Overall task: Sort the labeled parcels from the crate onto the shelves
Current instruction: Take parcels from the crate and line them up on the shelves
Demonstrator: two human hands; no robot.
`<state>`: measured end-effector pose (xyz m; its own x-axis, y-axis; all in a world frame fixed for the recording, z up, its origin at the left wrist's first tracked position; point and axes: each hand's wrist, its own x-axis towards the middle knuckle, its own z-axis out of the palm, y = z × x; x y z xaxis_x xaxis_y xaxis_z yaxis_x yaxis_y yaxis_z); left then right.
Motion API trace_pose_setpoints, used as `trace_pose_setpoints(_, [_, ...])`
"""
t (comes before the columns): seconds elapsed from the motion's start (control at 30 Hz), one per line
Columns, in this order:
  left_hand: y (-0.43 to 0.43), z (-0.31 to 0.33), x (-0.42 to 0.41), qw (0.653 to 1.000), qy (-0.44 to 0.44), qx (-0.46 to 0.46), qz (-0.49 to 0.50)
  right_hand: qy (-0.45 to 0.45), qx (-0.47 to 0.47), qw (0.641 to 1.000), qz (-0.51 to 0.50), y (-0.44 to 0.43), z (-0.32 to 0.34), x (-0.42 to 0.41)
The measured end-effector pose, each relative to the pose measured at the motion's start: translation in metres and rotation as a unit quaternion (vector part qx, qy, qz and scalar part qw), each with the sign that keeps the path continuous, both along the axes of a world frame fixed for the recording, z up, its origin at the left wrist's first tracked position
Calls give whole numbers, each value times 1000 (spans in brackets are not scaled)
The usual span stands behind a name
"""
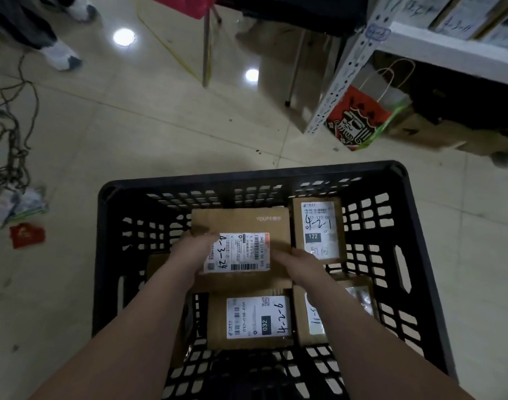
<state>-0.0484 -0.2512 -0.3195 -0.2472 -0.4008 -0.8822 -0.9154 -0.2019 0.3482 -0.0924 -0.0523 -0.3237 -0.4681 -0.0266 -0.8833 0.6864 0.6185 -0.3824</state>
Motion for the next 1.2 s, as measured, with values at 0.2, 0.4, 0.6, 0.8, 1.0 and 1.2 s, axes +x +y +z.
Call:
trace_pose_setpoints(0.2, [2, 42, 14, 999, 50, -13, 12, 3, -88, 982, -165, 20, 43, 17])
trace_pose_setpoints(0.4, [8, 129, 22, 989, 110, 50, 80, 51, -146, 952, -264, 42, 114, 22])
trace_pose_setpoints(0.6, [19, 214, 35, 972, 125, 116, 161, 125, -331, 904, -239, 61, 210, -4])
trace_pose_setpoints(0.8, [29, 297, 22, 937, 190, 253, 145, 214, -301, 917, -154, 77, 320, -41])
trace_pose_setpoints(1.0, [39, 363, 7, 877, 256, 383, 132, 318, -336, 867, -184, 106, 393, -61])
trace_pose_setpoints(1.2, [55, 406, 5, 854, 273, 443, 22, 324, -487, 784, -207, 130, 436, -62])
